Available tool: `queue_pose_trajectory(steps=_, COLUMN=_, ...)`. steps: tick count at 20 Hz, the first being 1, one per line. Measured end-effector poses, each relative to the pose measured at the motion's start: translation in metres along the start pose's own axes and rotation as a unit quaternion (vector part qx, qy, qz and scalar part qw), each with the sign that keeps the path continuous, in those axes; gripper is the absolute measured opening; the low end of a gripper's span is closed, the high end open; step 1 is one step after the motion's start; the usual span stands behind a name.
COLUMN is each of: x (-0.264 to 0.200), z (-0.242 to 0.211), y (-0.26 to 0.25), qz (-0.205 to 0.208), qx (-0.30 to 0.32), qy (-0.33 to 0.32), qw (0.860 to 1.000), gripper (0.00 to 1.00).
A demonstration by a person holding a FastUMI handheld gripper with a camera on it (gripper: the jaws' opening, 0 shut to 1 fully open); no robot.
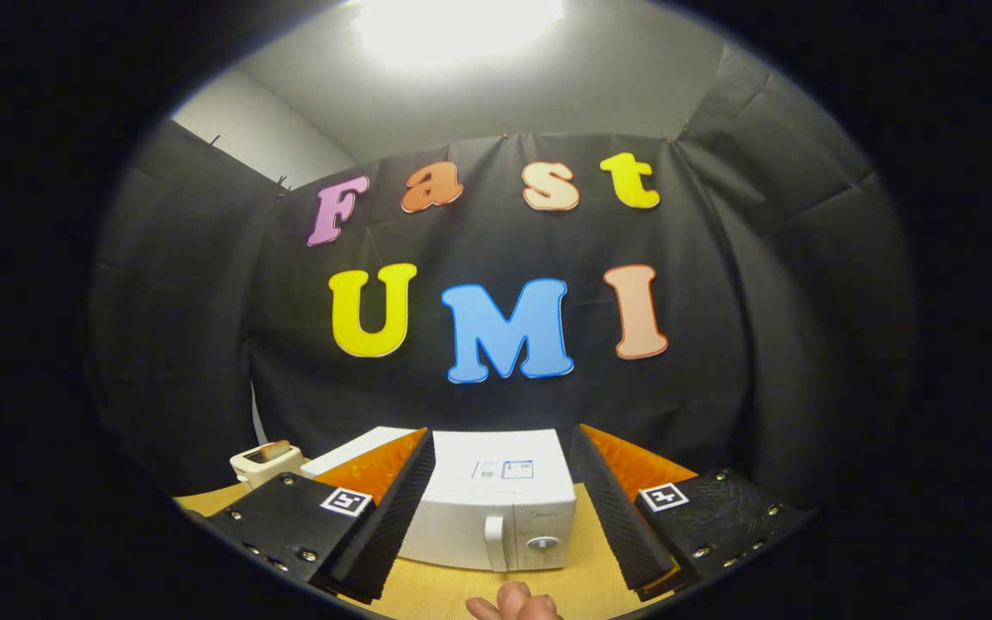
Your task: Open the microwave, put the food inside, and close the microwave door.
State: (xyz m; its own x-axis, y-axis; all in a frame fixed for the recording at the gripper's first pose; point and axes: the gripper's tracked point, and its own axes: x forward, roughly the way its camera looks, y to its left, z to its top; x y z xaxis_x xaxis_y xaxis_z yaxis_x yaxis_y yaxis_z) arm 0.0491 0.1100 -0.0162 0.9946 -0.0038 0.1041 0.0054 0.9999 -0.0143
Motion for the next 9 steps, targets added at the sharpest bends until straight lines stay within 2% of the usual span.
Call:
queue_pose_trajectory(steps=5, x=-0.019, z=0.040, y=-0.014, qz=0.003, qx=0.002, qy=-0.003, qw=1.000, gripper=0.97)
queue_pose_trajectory(steps=9, x=-0.027, z=0.045, y=-0.038, qz=-0.007, qx=-0.006, qy=-0.016, qw=1.000, gripper=0.97)
